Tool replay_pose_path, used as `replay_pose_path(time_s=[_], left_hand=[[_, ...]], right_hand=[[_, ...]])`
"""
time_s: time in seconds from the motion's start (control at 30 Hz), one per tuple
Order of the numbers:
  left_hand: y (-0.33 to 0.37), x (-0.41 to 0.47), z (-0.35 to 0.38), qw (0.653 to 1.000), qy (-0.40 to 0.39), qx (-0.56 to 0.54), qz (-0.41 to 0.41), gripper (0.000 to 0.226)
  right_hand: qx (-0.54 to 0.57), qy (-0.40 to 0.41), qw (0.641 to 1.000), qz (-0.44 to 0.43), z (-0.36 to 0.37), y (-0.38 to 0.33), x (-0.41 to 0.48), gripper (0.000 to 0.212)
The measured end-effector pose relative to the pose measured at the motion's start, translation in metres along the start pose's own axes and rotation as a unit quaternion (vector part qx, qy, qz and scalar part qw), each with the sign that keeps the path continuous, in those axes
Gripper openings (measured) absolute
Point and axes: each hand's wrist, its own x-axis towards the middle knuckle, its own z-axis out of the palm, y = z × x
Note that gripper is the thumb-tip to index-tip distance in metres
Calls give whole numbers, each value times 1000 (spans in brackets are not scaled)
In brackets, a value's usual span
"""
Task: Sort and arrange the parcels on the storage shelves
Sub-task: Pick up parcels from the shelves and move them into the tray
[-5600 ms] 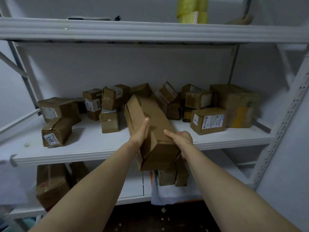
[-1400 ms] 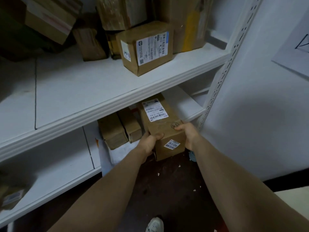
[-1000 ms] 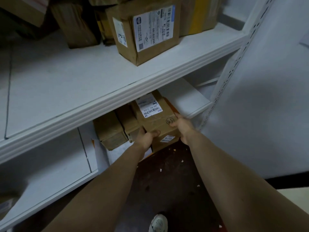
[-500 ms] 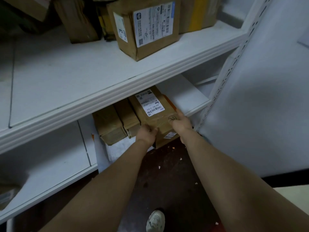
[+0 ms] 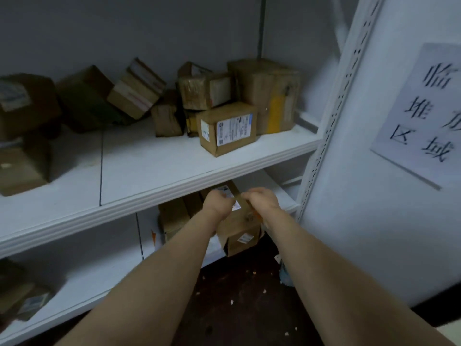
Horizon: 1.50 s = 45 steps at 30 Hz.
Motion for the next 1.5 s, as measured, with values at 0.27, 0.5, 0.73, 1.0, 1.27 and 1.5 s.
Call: replay_pose_path(time_s=[0.27, 0.5, 0.73, 1.0, 1.27, 1.5], left_hand=[[48, -43, -33, 998, 40, -11, 50, 20], [66, -36, -69, 995, 65, -41, 59, 8], [82, 27, -107, 995, 59, -47, 66, 23], [97, 117, -115, 994, 59, 19, 88, 77], [107, 175, -104, 989, 63, 71, 116, 138], [102, 169, -98, 980, 113, 106, 125, 120]], right_hand=[[4, -22, 999, -49, -13, -58, -41, 16], [-14, -35, 996, -76, 1, -95, -31, 31], [-10, -5, 996, -87, 16, -132, 21, 33], [-6, 96, 992, -83, 21, -150, 91, 45], [21, 121, 989, -84, 13, -143, 125, 42], [69, 94, 993, -31, -3, -139, 136, 37]])
